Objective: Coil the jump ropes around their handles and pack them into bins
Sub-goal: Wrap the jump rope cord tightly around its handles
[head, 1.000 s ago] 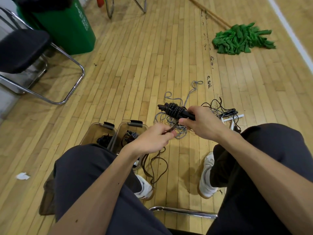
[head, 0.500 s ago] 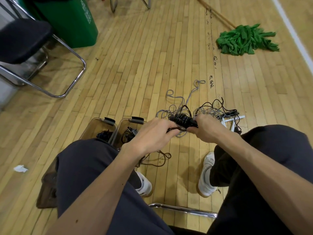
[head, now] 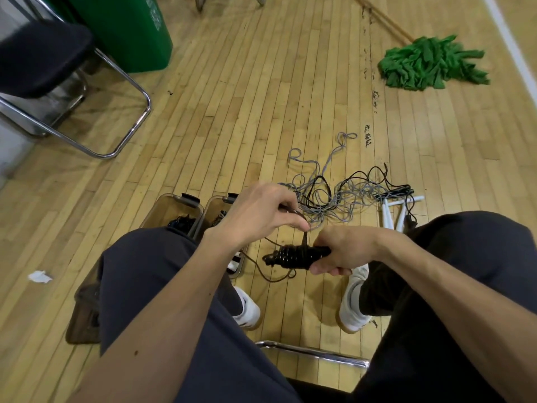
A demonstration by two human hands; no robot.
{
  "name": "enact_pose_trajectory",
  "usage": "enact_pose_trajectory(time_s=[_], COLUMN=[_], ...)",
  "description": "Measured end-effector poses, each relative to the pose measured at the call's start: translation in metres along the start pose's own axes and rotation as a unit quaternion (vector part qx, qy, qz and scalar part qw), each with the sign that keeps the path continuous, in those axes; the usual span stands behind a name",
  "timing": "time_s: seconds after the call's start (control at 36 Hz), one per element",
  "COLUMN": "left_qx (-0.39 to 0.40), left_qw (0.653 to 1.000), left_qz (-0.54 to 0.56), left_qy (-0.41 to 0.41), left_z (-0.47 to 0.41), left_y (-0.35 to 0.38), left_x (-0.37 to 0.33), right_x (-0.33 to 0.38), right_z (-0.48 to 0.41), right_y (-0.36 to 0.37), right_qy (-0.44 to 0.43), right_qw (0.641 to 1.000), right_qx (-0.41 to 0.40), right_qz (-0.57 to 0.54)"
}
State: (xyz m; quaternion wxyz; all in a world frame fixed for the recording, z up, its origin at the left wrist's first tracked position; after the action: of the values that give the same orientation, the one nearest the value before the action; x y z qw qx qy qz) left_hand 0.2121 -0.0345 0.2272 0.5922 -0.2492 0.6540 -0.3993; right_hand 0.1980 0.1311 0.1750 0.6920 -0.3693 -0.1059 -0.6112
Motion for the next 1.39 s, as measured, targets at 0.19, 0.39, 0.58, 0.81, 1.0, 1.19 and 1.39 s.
enact_pose_trajectory(time_s=[0.19, 0.39, 0.58, 0.81, 1.0, 1.19, 1.39], left_qx=[0.021, 0.032, 0.072, 0.12, 0.065, 0.058, 0.109], left_qw=[0.995, 0.977, 0.947, 0.947, 0.941, 0.942, 0.951], left_qz=[0.06, 0.164, 0.276, 0.213, 0.286, 0.289, 0.246], left_qy=[-0.079, -0.134, -0.148, -0.208, -0.172, -0.161, -0.155], left_z=[-0.002, -0.005, -0.008, 0.001, -0.007, -0.006, 0.001], left_y=[0.003, 0.013, 0.022, 0.03, 0.029, 0.03, 0.036], left_x=[0.004, 0.008, 0.011, 0.014, 0.007, 0.004, 0.011], right_x=[0.007, 0.013, 0.019, 0.014, 0.011, 0.003, -0.026], right_z=[0.019, 0.031, 0.049, 0.053, 0.052, 0.041, 0.016], right_y=[0.0, 0.001, -0.01, -0.022, -0.031, -0.036, -0.025], right_qy=[-0.037, -0.099, -0.178, -0.21, -0.206, -0.164, -0.115], right_qw=[0.997, 0.989, 0.956, 0.919, 0.909, 0.893, 0.895], right_qx=[0.06, 0.044, -0.002, -0.085, -0.161, -0.229, -0.268], right_qz=[-0.023, -0.099, -0.232, -0.323, -0.324, -0.352, -0.339])
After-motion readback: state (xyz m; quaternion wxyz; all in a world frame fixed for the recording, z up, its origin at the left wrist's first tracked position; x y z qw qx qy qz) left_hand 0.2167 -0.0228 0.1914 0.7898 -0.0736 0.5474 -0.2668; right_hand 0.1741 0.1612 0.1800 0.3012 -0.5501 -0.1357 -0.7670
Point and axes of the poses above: each hand's wrist, its own z-axis away from the middle knuckle, its own y-axis out of the palm, x = y × z, the point moved 3 cm from there along -z, towards the middle knuckle, and after that the axes turned 3 degrees about z, right-handed, at the moved point
